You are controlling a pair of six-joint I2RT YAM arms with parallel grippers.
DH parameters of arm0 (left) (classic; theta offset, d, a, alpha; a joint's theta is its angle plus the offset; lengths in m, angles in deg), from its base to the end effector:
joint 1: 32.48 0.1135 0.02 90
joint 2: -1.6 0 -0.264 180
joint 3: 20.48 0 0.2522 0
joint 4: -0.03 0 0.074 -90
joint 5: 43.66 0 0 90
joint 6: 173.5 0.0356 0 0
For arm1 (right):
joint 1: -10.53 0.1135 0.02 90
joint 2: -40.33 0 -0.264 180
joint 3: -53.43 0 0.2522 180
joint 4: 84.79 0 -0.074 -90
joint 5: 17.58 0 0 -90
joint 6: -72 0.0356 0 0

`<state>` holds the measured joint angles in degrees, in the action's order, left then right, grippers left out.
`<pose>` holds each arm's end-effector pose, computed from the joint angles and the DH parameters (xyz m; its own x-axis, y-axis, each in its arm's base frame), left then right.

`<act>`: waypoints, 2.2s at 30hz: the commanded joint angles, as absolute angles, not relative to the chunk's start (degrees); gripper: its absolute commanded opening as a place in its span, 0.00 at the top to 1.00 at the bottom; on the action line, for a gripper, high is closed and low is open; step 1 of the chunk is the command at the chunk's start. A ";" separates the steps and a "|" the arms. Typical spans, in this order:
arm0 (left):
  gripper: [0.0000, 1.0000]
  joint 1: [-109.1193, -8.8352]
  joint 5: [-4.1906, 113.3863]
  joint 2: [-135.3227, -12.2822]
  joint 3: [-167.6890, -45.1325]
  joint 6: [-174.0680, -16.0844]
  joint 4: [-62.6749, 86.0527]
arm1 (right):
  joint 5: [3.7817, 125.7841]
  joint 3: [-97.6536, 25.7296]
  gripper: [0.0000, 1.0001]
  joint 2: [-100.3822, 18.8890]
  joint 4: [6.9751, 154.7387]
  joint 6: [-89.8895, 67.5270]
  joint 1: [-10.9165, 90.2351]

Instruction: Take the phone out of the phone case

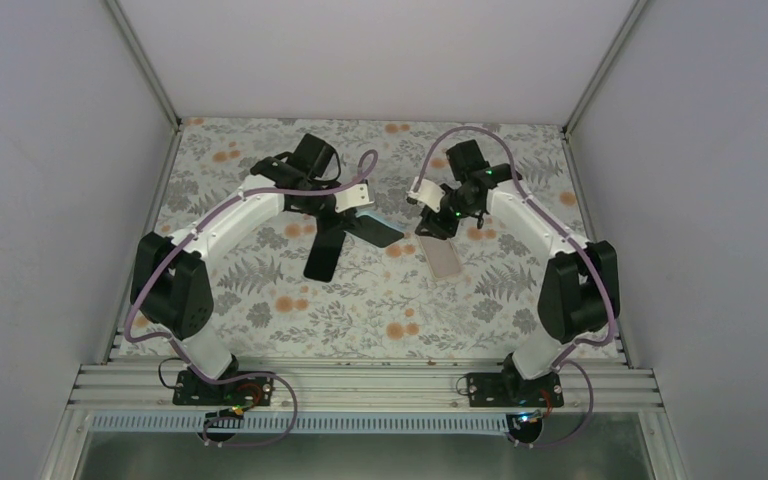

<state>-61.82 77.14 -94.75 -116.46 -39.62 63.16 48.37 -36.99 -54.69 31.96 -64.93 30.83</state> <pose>0.2945 -0.1864 0.2807 -0.1325 0.7575 -0.6392 0.9877 0.1551 -0.0210 0.3088 0.1297 0.2576 -0.2565 -0.8062 -0.5332 -0.9493 0.3137 -0.0177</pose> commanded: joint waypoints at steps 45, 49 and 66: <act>0.98 -62.54 103.83 -97.24 -126.92 -33.70 76.09 | 47.01 -46.02 0.51 -62.80 37.56 -61.63 36.01; 0.98 -62.62 104.72 -98.02 -126.95 -32.66 76.77 | 46.66 -47.96 0.51 -63.21 37.11 -61.71 36.41; 0.98 -62.18 99.59 -96.00 -125.14 -40.31 64.97 | 27.59 -50.87 0.49 -61.19 21.83 -69.40 43.89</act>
<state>-60.51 88.31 -97.97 -123.49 -39.16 77.04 45.14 -48.18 -63.15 20.20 -68.58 39.88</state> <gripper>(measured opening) 0.109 0.499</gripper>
